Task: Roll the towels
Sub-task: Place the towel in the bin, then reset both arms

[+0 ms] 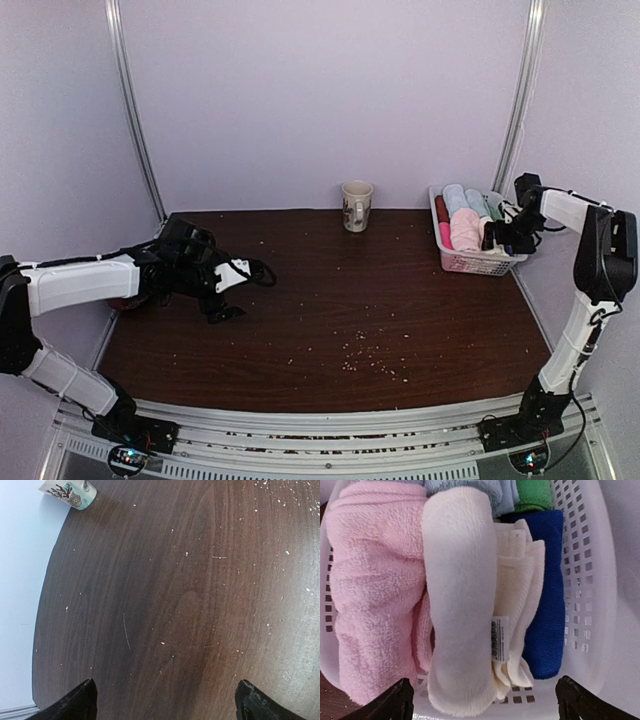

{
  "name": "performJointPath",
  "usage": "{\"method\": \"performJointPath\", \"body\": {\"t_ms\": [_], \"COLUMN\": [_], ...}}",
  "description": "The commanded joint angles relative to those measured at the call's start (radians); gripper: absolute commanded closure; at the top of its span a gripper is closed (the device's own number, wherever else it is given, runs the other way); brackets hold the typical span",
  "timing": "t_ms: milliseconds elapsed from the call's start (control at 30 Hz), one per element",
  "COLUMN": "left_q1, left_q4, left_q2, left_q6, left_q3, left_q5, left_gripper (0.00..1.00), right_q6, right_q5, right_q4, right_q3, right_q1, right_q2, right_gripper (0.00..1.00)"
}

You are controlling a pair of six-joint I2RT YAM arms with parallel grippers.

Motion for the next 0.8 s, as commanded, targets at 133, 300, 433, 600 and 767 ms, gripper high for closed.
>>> {"method": "performJointPath", "body": {"t_ms": [133, 300, 433, 600, 767], "left_q1": [0.083, 0.216, 0.292, 0.296, 0.299], "left_q4": [-0.108, -0.101, 0.012, 0.085, 0.058], "left_q2": [0.002, -0.092, -0.235, -0.479, -0.748], "left_q6": [-0.030, -0.138, -0.288, -0.366, -0.394], "left_q3": [0.135, 0.152, 0.064, -0.076, -0.194], "left_q5": [0.068, 0.153, 0.111, -0.046, -0.139], "left_gripper": [0.02, 0.02, 0.02, 0.02, 0.02], "right_q6": [0.034, 0.134, 0.187, 0.201, 0.218], "right_q5": [0.099, 0.025, -0.021, -0.092, -0.081], "right_q4": [-0.031, 0.131, 0.249, 0.279, 0.335], "right_q3": [0.025, -0.150, -0.328, -0.493, -0.686], "right_q1": [0.040, 0.118, 0.187, 0.202, 0.205], "right_q2": [-0.295, -0.587, -0.828, -1.060, -1.258], "right_gripper": [0.00, 0.00, 0.00, 0.00, 0.00]}}
